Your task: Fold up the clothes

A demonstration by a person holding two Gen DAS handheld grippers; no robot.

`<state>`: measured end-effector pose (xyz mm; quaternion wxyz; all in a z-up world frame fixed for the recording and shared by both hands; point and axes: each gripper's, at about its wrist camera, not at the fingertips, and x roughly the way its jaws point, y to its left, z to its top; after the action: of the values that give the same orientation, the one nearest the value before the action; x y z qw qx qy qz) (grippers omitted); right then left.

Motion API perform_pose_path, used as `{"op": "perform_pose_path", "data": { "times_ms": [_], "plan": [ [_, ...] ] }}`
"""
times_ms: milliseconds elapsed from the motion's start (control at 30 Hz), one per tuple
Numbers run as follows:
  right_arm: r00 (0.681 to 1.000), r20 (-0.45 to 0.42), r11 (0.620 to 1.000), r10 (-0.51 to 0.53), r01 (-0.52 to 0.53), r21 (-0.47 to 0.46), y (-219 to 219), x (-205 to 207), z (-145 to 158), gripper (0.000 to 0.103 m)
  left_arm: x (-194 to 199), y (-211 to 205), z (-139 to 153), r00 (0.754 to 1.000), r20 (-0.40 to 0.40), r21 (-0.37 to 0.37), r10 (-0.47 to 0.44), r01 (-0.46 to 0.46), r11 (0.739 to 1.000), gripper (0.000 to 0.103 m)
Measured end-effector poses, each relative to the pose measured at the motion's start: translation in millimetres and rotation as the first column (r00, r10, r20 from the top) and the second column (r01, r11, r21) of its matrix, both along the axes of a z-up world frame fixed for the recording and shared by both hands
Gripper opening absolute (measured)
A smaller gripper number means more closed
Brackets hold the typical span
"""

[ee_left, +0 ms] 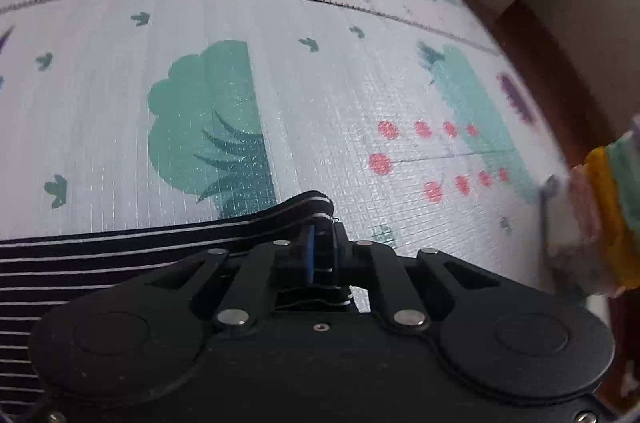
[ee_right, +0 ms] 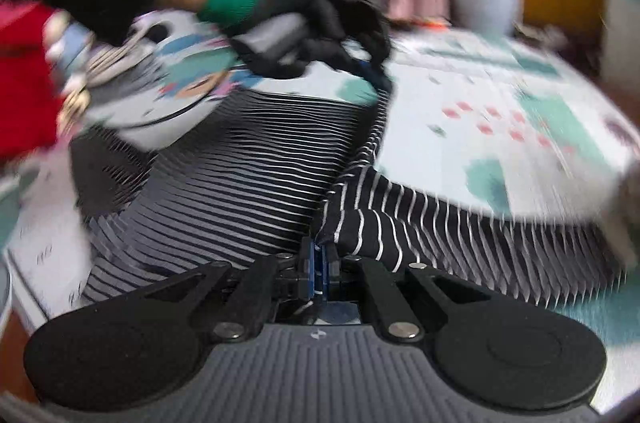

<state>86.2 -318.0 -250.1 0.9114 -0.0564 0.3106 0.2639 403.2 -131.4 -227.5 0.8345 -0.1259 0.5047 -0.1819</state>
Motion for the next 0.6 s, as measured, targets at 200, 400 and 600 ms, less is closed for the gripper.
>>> {"op": "perform_pose_path", "data": {
  "times_ms": [200,400,600],
  "plan": [
    [0.987,0.05,0.982,0.152,-0.145,-0.123,27.1,-7.4,0.0,0.006,-4.3,37.3,-1.4,1.0,0.007,-0.043,0.005,-0.004,0.999,0.007],
    [0.978,0.028,0.968,0.206,-0.199,-0.149,38.2,-6.9,-3.1,0.006,-10.8,63.5,-17.5,1.0,0.007,-0.031,0.024,-0.024,0.999,0.007],
    [0.968,-0.025,0.953,0.251,-0.251,-0.169,51.0,-3.7,-11.9,0.006,-12.0,63.0,-26.0,0.999,0.034,-0.038,0.011,-0.009,0.999,0.007]
  ]
}}
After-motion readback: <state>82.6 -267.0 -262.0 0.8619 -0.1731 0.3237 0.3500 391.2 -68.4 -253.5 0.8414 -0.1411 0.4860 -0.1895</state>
